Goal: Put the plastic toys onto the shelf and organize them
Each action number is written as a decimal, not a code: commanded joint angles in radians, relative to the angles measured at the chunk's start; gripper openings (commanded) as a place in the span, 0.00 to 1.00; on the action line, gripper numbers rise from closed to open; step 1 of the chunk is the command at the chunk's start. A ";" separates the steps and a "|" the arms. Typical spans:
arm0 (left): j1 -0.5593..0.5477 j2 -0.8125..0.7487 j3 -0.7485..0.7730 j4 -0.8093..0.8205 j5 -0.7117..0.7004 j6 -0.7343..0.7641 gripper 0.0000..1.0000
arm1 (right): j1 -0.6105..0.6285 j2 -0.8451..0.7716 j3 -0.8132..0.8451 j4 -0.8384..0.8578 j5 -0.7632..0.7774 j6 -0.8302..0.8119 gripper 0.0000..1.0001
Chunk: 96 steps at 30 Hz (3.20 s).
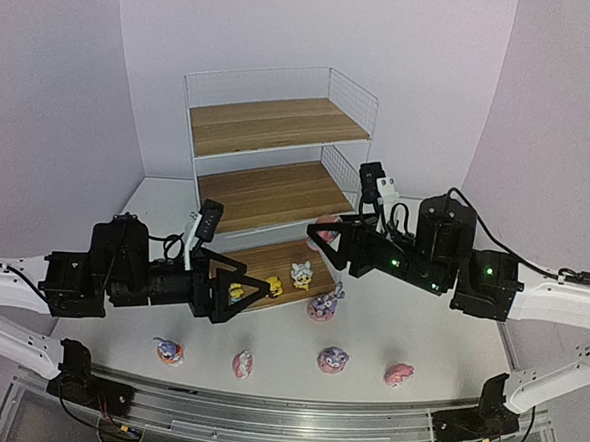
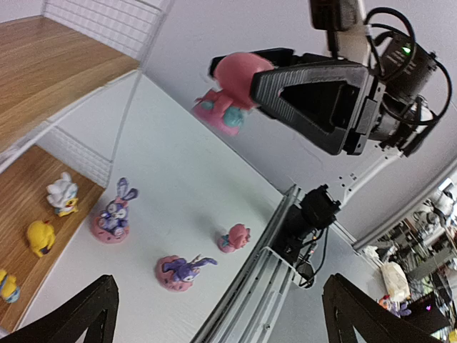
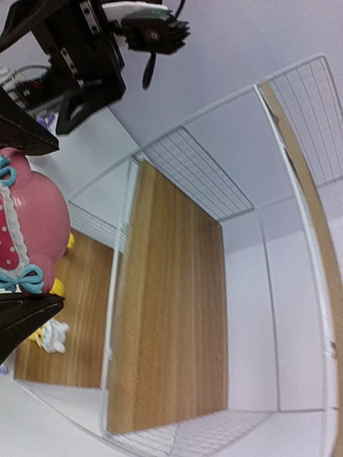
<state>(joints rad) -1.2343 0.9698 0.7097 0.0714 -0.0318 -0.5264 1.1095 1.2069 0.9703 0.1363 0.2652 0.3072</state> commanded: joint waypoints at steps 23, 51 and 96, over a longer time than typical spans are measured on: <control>0.001 -0.163 0.045 -0.485 -0.325 -0.281 1.00 | -0.178 0.357 0.337 -0.002 0.125 -0.163 0.16; 0.002 -0.192 0.017 -0.454 -0.319 -0.272 1.00 | -0.182 0.363 0.278 0.135 0.172 -0.197 0.17; 0.002 -0.171 0.011 -0.404 -0.320 -0.268 1.00 | -0.182 0.448 0.221 0.300 0.266 -0.281 0.42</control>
<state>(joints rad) -1.2339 0.8013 0.7133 -0.3645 -0.3374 -0.8089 0.9318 1.6390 1.1942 0.3934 0.5038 0.0316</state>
